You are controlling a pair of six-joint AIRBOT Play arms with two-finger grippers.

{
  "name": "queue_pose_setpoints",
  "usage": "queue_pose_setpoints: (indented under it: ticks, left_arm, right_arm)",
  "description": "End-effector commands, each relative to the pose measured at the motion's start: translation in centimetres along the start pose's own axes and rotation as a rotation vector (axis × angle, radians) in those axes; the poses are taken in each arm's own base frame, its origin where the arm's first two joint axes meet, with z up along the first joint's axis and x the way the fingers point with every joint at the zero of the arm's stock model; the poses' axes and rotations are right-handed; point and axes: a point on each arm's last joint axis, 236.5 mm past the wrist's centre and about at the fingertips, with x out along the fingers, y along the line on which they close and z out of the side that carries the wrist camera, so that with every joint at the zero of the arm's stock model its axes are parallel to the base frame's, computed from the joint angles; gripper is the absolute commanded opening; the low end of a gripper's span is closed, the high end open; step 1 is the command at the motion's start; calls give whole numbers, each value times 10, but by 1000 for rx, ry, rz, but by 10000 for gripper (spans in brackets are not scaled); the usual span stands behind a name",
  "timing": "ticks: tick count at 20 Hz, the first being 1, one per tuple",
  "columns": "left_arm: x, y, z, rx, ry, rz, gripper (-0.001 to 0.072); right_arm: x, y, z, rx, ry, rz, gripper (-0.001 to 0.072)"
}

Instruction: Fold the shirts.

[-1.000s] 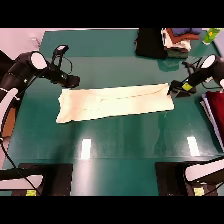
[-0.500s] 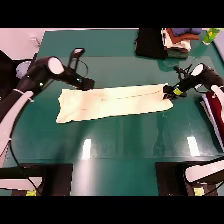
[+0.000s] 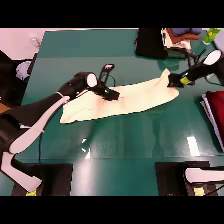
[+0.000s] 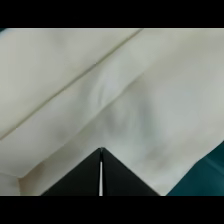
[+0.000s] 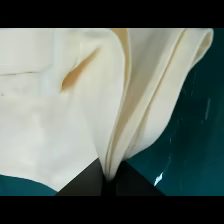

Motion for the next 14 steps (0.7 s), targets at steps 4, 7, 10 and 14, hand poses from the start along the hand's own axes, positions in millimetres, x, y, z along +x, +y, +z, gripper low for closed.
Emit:
queue_pose_setpoints:
  ticks: [4, 7, 10, 14]
  left_arm:
    - [31, -24, -1, -51, 22, -79, 22]
    - [31, -22, -1, -51, 23, -77, 22]
    - [30, -21, -3, -47, 30, -71, 23]
    - [13, -7, 9, -58, 36, -61, 22]
  right_arm:
    - [-83, 112, 26, -166, -133, 198, 19]
    - [-103, 164, 28, -238, -179, 289, 19]
    - [-116, 195, 26, -285, -202, 321, 19]
    - [-119, 217, 20, -317, -205, 347, 19]
